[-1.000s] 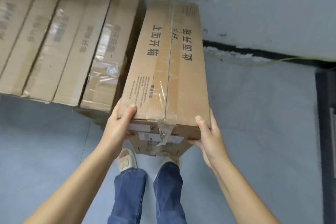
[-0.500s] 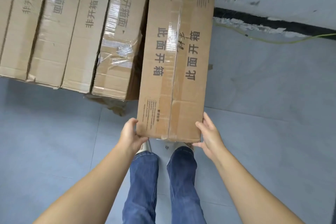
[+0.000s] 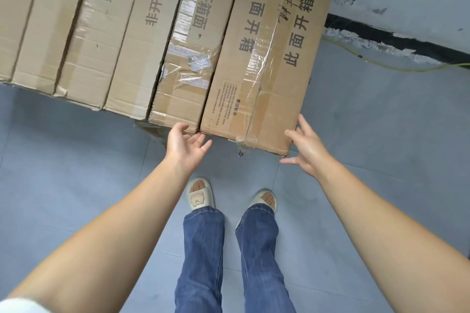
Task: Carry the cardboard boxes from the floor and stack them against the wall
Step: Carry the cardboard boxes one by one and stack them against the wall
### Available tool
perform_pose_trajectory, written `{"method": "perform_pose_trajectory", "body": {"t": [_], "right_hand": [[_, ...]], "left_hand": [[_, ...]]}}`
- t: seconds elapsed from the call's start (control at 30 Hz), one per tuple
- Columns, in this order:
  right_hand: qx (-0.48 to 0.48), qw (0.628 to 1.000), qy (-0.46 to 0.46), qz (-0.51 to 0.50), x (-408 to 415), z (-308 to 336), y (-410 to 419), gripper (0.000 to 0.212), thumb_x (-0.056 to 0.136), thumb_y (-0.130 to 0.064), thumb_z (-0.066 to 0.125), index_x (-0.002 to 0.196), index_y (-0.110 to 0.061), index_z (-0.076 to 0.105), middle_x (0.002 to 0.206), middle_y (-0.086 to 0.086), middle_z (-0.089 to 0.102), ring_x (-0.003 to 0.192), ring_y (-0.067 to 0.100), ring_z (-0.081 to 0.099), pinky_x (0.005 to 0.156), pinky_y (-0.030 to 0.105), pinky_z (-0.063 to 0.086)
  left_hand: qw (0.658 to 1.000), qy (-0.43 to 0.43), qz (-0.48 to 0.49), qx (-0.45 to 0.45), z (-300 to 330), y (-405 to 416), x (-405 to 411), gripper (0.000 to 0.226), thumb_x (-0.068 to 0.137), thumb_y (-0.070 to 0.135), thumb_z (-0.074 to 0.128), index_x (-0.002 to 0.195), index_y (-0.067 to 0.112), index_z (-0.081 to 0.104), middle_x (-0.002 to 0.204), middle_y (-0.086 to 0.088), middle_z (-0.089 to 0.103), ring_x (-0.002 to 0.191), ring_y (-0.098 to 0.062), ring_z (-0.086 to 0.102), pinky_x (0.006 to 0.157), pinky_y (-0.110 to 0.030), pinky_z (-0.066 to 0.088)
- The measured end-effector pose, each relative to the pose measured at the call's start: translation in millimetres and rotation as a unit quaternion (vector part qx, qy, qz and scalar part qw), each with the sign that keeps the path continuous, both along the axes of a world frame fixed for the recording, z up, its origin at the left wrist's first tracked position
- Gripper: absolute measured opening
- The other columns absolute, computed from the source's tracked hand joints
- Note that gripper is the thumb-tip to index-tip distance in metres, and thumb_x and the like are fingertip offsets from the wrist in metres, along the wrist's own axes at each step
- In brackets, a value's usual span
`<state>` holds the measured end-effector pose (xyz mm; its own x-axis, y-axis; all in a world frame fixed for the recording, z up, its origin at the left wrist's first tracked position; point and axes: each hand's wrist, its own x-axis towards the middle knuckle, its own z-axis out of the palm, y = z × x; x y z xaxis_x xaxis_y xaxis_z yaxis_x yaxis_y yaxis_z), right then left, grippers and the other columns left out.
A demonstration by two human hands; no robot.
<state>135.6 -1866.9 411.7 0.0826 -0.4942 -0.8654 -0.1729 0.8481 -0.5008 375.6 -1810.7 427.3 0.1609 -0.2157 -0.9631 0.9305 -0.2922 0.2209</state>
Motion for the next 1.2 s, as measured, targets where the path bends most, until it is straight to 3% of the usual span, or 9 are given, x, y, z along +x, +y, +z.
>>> {"method": "perform_pose_trajectory", "body": {"t": [0.1, 0.2, 0.3, 0.4, 0.57, 0.7, 0.83, 1.0, 1.2], "right_hand": [[0.029, 0.989, 0.057, 0.135, -8, 24, 8, 0.054, 0.096, -0.016, 0.050, 0.142, -0.039, 0.033, 0.129, -0.018, 0.052, 0.114, 0.013, 0.046, 0.080, 0.049, 0.049], [0.024, 0.954, 0.121, 0.273, -21, 69, 13, 0.053, 0.095, -0.023, 0.053, 0.145, -0.028, 0.034, 0.139, -0.001, 0.047, 0.122, 0.019, 0.048, 0.083, 0.041, 0.048], [-0.042, 0.941, 0.130, 0.311, -40, 135, 21, 0.045, 0.096, -0.023, 0.052, 0.140, -0.024, 0.044, 0.127, -0.003, 0.056, 0.120, 0.021, 0.054, 0.095, 0.039, 0.047], [-0.132, 0.940, 0.108, 0.295, -58, 207, 40, 0.034, 0.097, -0.020, 0.052, 0.130, -0.024, 0.052, 0.122, -0.001, 0.063, 0.116, 0.012, 0.056, 0.098, 0.030, 0.044], [-0.288, 0.944, 0.046, 0.156, -85, 308, 107, 0.034, 0.095, -0.008, 0.054, 0.113, -0.037, 0.054, 0.113, -0.005, 0.066, 0.104, 0.012, 0.064, 0.094, 0.028, 0.046], [-0.363, 0.929, 0.068, 0.033, -91, 345, 176, 0.039, 0.092, -0.006, 0.054, 0.116, -0.037, 0.052, 0.114, -0.009, 0.064, 0.103, 0.008, 0.065, 0.092, 0.022, 0.049], [-0.373, 0.911, 0.098, -0.144, -79, 355, 248, 0.033, 0.092, -0.010, 0.048, 0.122, -0.023, 0.053, 0.113, -0.004, 0.065, 0.098, 0.007, 0.067, 0.086, 0.023, 0.053], [-0.340, 0.883, 0.157, -0.284, -28, 354, 325, 0.030, 0.097, -0.012, 0.043, 0.124, -0.019, 0.054, 0.111, -0.003, 0.067, 0.095, 0.006, 0.068, 0.079, 0.019, 0.055], [-0.312, 0.857, 0.202, -0.357, 54, 358, 413, 0.043, 0.079, -0.049, 0.047, 0.120, -0.037, 0.053, 0.112, -0.020, 0.067, 0.103, 0.003, 0.065, 0.090, 0.020, 0.050]], "left_hand": [[0.995, -0.033, -0.089, -0.009, 26, 16, 2, 0.046, 0.098, 0.015, 0.037, 0.141, 0.000, 0.032, 0.145, -0.019, 0.039, 0.131, -0.027, 0.045, 0.103, -0.044, 0.039], [0.978, -0.073, -0.190, -0.043, 76, 27, 9, 0.025, 0.098, 0.015, 0.038, 0.117, 0.004, 0.050, 0.133, -0.019, 0.053, 0.111, -0.025, 0.058, 0.092, -0.040, 0.045], [0.930, -0.178, -0.315, -0.065, 145, 40, 14, 0.027, 0.100, 0.015, 0.038, 0.123, 0.009, 0.050, 0.123, -0.016, 0.061, 0.103, -0.021, 0.063, 0.094, -0.037, 0.047], [0.858, -0.265, -0.430, -0.097, 215, 61, 12, 0.025, 0.099, 0.011, 0.040, 0.115, 0.015, 0.059, 0.115, -0.013, 0.067, 0.102, -0.020, 0.065, 0.094, -0.035, 0.048], [0.741, -0.385, -0.497, -0.234, 308, 116, -5, 0.026, 0.098, 0.005, 0.046, 0.111, 0.020, 0.064, 0.103, 0.002, 0.072, 0.099, -0.014, 0.067, 0.088, -0.032, 0.049], [0.719, -0.432, -0.444, -0.315, 337, 154, -17, 0.025, 0.097, 0.005, 0.048, 0.113, 0.019, 0.062, 0.104, 0.000, 0.070, 0.096, -0.015, 0.067, 0.085, -0.026, 0.052], [0.682, -0.420, -0.482, -0.354, 349, 168, -9, 0.030, 0.094, 0.002, 0.046, 0.111, 0.022, 0.061, 0.102, 0.000, 0.071, 0.096, -0.011, 0.067, 0.083, -0.019, 0.052], [0.573, -0.380, -0.614, -0.387, 359, 161, 29, 0.033, 0.093, 0.000, 0.048, 0.113, 0.022, 0.062, 0.099, -0.002, 0.071, 0.094, -0.005, 0.066, 0.078, -0.009, 0.048], [0.499, -0.312, -0.687, -0.426, 364, 163, 44, 0.031, 0.095, 0.002, 0.047, 0.116, 0.020, 0.061, 0.104, -0.002, 0.070, 0.097, -0.008, 0.065, 0.078, -0.015, 0.050]]}}
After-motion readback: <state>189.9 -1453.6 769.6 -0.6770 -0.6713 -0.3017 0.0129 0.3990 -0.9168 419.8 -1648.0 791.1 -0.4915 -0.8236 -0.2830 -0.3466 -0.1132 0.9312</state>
